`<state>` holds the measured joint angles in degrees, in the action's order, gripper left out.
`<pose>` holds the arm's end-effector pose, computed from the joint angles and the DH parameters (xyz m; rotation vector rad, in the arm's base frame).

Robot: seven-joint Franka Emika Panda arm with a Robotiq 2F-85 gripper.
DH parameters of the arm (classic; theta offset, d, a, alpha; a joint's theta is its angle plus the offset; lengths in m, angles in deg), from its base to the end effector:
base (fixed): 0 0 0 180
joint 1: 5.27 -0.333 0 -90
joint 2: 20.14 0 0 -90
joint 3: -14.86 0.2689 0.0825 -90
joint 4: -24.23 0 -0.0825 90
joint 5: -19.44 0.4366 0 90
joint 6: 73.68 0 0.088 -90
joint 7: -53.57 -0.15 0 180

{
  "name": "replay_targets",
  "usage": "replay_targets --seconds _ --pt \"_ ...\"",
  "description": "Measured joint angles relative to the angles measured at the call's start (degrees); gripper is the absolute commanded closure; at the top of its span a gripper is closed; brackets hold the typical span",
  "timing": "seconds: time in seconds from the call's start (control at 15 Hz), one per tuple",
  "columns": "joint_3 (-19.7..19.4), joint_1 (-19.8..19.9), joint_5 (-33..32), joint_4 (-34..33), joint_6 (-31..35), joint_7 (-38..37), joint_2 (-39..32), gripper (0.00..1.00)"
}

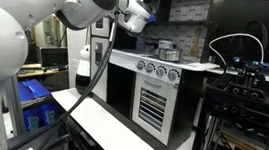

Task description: Open the oven door and remove the yellow object.

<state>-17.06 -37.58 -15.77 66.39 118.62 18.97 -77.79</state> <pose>0.7809 0.3565 0.4989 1.9668 0.8994 2.1990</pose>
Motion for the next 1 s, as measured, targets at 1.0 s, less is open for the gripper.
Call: replay_targets --seconds 1.0 --pt "-7.8 -3.6 0.5 0.3 -7.7 -4.3 -0.2 0.00"
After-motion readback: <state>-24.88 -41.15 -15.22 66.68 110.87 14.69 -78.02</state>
